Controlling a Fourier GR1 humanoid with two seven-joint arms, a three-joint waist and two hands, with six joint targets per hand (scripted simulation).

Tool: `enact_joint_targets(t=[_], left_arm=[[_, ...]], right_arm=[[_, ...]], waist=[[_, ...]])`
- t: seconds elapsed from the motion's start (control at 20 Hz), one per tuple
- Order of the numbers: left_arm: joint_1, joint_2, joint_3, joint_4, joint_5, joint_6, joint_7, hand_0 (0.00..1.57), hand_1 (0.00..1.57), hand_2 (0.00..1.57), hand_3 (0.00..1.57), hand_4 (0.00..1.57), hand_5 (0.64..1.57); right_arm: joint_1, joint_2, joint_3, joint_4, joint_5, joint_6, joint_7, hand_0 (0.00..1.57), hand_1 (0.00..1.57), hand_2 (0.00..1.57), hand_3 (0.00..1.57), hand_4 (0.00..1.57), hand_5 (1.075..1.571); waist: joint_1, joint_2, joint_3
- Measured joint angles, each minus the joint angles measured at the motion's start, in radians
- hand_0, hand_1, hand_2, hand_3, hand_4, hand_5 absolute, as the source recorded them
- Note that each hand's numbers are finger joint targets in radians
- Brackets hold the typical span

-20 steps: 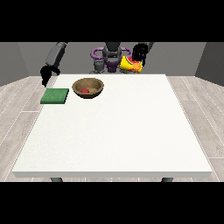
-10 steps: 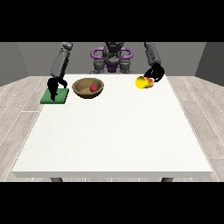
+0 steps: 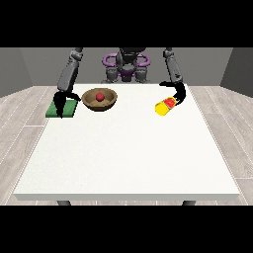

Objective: Pick the cup and pour the ball into the bowl, then pick the bowl and place it on the pad

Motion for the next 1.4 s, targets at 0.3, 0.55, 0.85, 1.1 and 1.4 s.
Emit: enact_joint_targets(t=[0.3, 0.55, 0.85, 1.1, 1.4], left_arm=[[-0.002, 0.013, 0.027, 0.034, 0.052, -0.051, -0.009, 0.00, 0.00, 0.00, 0.00, 0.00, 0.684], [0.044, 0.020, 0.047, 0.093, 0.064, -0.057, -0.001, 0.00, 0.00, 0.00, 0.00, 0.00, 0.667], [0.099, 0.044, 0.098, 0.223, 0.092, -0.055, 0.002, 0.00, 0.00, 0.00, 0.00, 0.00, 0.702], [0.095, 0.043, 0.077, 0.180, 0.100, -0.069, 0.046, 0.00, 0.00, 0.00, 0.00, 0.00, 0.688], [0.079, 0.036, 0.042, 0.102, 0.102, -0.079, 0.075, 0.00, 0.00, 0.00, 0.00, 0.00, 0.697]], right_arm=[[-0.048, 0.043, 0.024, 0.020, 0.022, -0.057, 0.013, 0.00, 0.00, 0.00, 0.00, 0.00, 1.566], [-0.051, 0.092, 0.049, 0.038, 0.002, -0.037, 0.117, 0.00, 0.00, 0.00, 0.00, 0.00, 1.567], [-0.021, 0.194, 0.137, -0.041, 0.018, -0.094, 0.288, 0.00, 0.00, 0.00, 0.00, 0.00, 1.570], [-0.003, 0.268, 0.157, 0.014, 0.034, -0.133, 0.254, 0.00, 0.00, 0.00, 0.00, 0.00, 1.571], [-0.048, 0.286, 0.133, 0.084, 0.025, -0.168, 0.203, 0.00, 0.00, 0.00, 0.00, 0.00, 1.569]], waist=[[-0.030, -0.028, -0.0070], [-0.080, -0.134, 0.0034], [-0.188, -0.311, 0.0122], [-0.170, -0.320, 0.0152], [-0.122, -0.275, 0.0050]])
